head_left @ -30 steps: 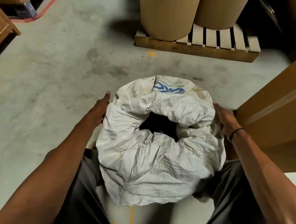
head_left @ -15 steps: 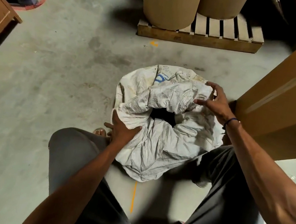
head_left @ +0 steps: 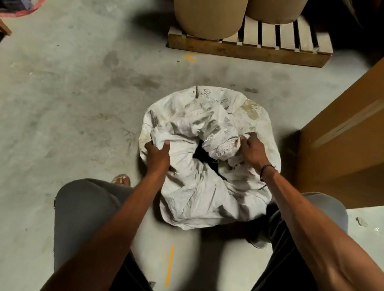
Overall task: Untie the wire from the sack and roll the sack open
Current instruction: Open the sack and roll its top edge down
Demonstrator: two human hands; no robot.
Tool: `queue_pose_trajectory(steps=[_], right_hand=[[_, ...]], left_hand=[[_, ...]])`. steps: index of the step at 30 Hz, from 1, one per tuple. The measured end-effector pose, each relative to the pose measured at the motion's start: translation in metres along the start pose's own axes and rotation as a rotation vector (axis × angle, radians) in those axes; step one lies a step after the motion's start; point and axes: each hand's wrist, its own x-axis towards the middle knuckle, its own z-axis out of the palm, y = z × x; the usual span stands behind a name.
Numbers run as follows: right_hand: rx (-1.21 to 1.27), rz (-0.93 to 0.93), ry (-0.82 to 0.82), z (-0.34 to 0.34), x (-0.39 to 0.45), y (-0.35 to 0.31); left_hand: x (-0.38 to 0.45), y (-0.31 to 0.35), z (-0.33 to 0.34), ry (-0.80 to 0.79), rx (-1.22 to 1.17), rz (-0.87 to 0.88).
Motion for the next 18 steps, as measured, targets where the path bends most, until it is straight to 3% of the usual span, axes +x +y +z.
queue_pose_trajectory(steps=[4,7,10,13,16,18], right_hand=[[0.342,0.094,0.075,-0.049,0.027,-0.006],[0.486,0.249,0.246,-0.116,0.047,0.001],[0.576,0.343,0.274,-0.142,0.045,-0.008],[0.614,0.357,0.145,-0.134,0.040,-0.025],[0.617,0.346,0.121,-0.117,0.026,-0.035],[0.611,0.359,0.108,-0.106,0.013,-0.041]], left_hand=[[0.062,0.048,-0.041,-0.259,-0.249,-0.124],[0.089,0.094,-0.089,-0.316,-0.307,-0.130],[0.098,0.114,-0.106,-0.362,-0.140,-0.130],[0.084,0.119,-0.089,-0.393,0.188,-0.125],[0.076,0.106,-0.076,-0.211,0.577,-0.028],[0.066,0.095,-0.067,-0.126,0.798,0.151]])
